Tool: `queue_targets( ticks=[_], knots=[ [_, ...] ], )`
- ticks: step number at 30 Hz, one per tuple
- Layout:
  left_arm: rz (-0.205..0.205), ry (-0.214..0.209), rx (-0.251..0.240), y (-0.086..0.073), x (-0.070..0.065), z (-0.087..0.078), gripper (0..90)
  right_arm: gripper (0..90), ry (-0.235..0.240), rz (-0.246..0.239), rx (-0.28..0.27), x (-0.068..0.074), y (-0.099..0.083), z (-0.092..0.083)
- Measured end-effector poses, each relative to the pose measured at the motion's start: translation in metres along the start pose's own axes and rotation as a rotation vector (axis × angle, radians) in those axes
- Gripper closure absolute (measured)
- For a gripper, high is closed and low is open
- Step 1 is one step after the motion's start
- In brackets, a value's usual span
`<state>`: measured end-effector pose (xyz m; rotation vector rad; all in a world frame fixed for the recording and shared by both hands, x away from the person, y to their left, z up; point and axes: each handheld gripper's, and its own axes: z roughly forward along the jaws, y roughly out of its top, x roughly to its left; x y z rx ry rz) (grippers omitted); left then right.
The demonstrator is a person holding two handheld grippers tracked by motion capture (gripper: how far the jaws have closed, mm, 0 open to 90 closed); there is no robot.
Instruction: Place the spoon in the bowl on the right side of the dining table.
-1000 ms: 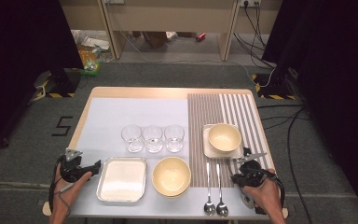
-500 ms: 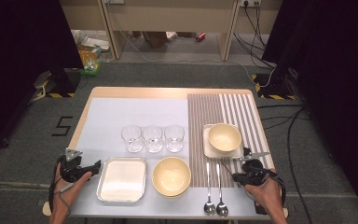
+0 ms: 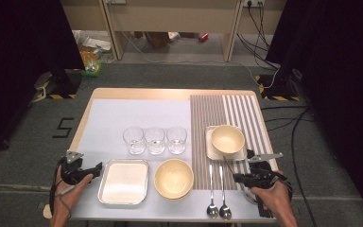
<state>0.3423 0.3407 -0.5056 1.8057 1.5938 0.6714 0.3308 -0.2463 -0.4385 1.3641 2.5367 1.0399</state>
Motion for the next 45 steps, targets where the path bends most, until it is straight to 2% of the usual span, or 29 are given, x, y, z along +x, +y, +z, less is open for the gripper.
queue_targets(
  ticks=[15,20,30,36,45],
  knots=[
    [-0.001,-0.002,0.000,0.000,0.000,0.000,13.2,90.0,0.048,-0.009,-0.106,0.001,0.006,-0.022],
    [0.000,-0.002,0.001,0.000,0.000,0.000,13.2,90.0,0.062,-0.034,-0.148,0.002,0.012,-0.028],
    [0.000,-0.003,-0.004,0.000,0.000,0.000,13.2,90.0,0.100,-0.044,-0.228,0.000,0.032,-0.038],
    [-0.001,-0.003,-0.003,0.000,0.000,0.000,13.2,90.0,0.097,-0.054,-0.244,0.000,0.047,-0.043],
    [-0.004,-0.003,-0.007,0.000,0.000,0.000,13.3,90.0,0.083,-0.045,-0.274,-0.010,0.068,-0.047]
  ],
)
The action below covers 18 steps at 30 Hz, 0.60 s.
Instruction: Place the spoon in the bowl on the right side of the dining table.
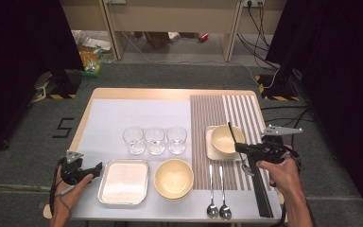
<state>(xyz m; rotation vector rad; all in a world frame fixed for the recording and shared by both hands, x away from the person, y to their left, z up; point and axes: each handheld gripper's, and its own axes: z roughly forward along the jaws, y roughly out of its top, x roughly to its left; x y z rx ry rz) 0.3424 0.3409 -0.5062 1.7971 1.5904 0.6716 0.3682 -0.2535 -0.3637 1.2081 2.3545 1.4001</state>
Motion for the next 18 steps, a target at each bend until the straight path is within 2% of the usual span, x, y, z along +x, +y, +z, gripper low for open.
queue_targets(
  ticks=[10,15,18],
  knots=[
    [0.002,0.000,0.003,0.000,0.000,0.000,13.3,90.0,-0.008,0.010,-0.017,-0.010,0.019,0.004],
    [0.003,0.001,0.004,0.000,0.000,0.000,13.2,90.0,0.022,-0.013,-0.047,-0.012,0.031,0.010],
    [0.001,0.000,0.000,0.000,0.000,0.000,13.3,90.0,0.011,-0.015,-0.038,-0.013,0.039,0.015]
  ],
)
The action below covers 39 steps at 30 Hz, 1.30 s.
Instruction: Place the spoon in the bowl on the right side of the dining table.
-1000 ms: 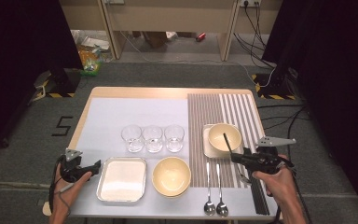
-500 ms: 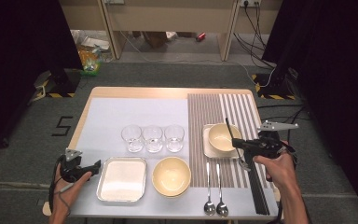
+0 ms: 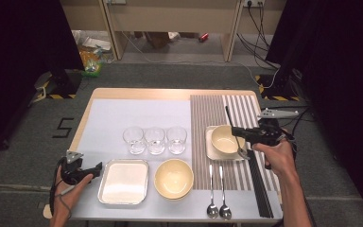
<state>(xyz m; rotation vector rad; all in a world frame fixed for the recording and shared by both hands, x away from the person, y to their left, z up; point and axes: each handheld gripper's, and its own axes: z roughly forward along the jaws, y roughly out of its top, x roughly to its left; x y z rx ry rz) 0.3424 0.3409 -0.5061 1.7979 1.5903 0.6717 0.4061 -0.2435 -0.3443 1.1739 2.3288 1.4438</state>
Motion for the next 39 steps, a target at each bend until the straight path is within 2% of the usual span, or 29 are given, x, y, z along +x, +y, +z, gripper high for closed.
queue_targets(
  ticks=[11,22,32,39],
  knots=[
    [-0.001,-0.001,0.000,0.000,0.000,0.000,13.3,90.0,-0.008,-0.020,-0.010,-0.007,0.020,0.025],
    [-0.001,-0.002,0.000,0.000,0.000,0.000,13.3,90.0,-0.045,0.003,0.021,-0.022,0.020,0.050],
    [-0.001,-0.002,0.000,0.000,0.000,0.000,13.3,90.0,-0.087,-0.001,0.059,-0.034,0.015,0.071],
    [-0.002,-0.004,0.001,0.000,0.000,0.000,13.3,90.0,-0.099,-0.009,0.097,-0.039,0.009,0.085]
  ],
)
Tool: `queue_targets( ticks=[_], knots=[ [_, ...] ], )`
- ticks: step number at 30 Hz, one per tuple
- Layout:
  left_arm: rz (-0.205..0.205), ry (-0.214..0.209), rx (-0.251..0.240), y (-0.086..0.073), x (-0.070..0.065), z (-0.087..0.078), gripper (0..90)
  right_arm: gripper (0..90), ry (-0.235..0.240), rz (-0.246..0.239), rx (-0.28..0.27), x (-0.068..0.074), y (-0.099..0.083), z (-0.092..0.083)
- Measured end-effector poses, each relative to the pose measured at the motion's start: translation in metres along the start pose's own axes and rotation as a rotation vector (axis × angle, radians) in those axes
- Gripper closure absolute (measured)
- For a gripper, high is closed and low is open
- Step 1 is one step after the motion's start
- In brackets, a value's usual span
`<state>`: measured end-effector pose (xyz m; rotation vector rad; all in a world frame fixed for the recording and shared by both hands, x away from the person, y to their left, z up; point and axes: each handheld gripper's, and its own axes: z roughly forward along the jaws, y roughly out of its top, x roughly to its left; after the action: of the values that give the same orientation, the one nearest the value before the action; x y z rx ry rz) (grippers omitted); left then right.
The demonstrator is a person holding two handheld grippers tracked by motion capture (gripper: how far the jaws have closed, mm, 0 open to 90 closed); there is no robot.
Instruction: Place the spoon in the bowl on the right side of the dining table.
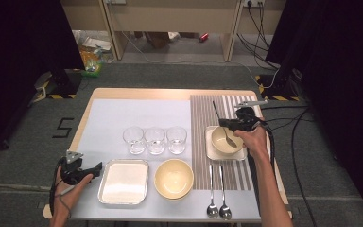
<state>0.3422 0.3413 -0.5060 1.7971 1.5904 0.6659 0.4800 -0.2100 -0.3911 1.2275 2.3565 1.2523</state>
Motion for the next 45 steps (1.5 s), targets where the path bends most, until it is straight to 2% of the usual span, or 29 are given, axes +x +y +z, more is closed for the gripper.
queue_targets(
  ticks=[13,21,37,45],
  knots=[
    [0.000,0.000,0.000,0.000,0.000,0.000,13.3,90.0,-0.023,0.005,0.060,-0.006,-0.010,0.020],
    [-0.001,0.000,-0.001,0.000,0.000,0.000,13.3,89.9,-0.012,0.013,0.063,-0.007,-0.015,0.027],
    [0.000,0.000,-0.001,0.000,0.000,0.000,13.3,88.9,-0.022,0.024,0.087,-0.008,-0.020,0.034],
    [0.002,0.001,0.001,0.000,0.000,0.000,13.3,84.8,-0.011,0.045,0.083,-0.008,-0.023,0.036]
  ],
)
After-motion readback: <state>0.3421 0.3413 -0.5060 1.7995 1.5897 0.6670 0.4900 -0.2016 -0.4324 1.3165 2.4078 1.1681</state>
